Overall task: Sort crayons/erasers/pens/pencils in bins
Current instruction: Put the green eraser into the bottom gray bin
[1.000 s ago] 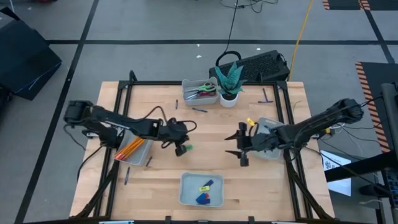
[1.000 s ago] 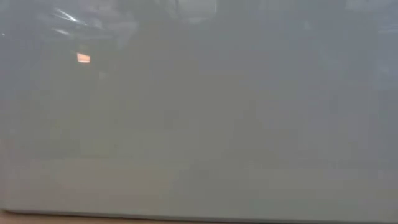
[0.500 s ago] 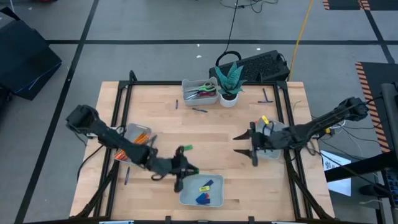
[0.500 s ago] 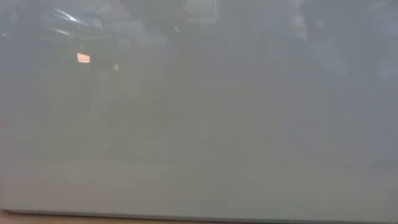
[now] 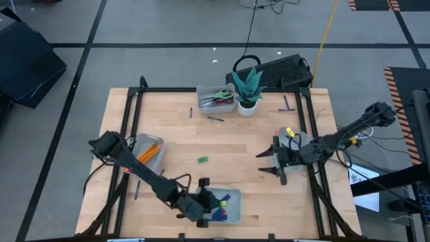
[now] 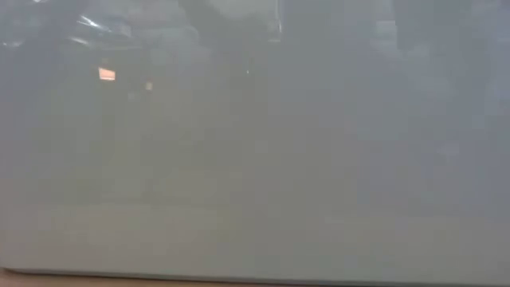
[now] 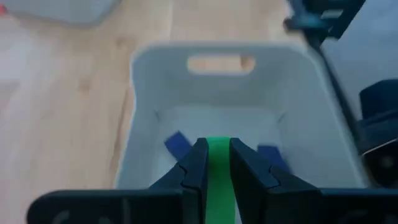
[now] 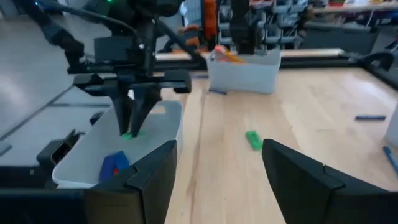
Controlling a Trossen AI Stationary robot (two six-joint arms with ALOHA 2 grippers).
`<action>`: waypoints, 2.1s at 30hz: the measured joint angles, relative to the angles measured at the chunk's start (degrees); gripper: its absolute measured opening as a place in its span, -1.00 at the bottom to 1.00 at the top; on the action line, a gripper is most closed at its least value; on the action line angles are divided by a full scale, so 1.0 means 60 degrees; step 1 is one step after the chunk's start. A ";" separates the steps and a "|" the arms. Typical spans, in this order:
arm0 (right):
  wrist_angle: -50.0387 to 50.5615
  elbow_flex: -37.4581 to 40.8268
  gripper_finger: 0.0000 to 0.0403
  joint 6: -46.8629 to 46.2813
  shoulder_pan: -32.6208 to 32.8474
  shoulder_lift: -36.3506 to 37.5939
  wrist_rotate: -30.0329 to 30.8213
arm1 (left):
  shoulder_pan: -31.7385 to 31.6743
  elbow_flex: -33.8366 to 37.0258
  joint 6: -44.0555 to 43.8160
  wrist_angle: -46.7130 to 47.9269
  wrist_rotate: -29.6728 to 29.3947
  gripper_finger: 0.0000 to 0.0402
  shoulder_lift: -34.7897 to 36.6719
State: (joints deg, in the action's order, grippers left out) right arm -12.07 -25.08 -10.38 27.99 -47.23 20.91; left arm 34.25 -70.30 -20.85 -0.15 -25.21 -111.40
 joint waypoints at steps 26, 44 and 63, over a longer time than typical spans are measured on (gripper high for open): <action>0.0504 -0.1406 0.15 0.1381 -0.1581 -0.2641 -0.0014 | -0.3484 0.1072 -0.0082 0.5105 0.1748 0.06 0.2435; 0.0384 -0.1406 0.15 0.1921 -0.1975 -0.2629 -0.0033 | -0.4165 0.4615 -0.0149 0.0030 0.2059 -0.02 0.2133; 0.0558 -0.1402 0.15 0.2148 -0.1975 -0.2359 -0.0029 | -0.3960 0.4719 0.0183 0.0182 0.1702 -0.76 0.2175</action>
State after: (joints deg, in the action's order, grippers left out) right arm -8.73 -33.50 2.52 16.14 -61.38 20.73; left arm 10.49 -41.99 -19.75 0.95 -15.00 -98.35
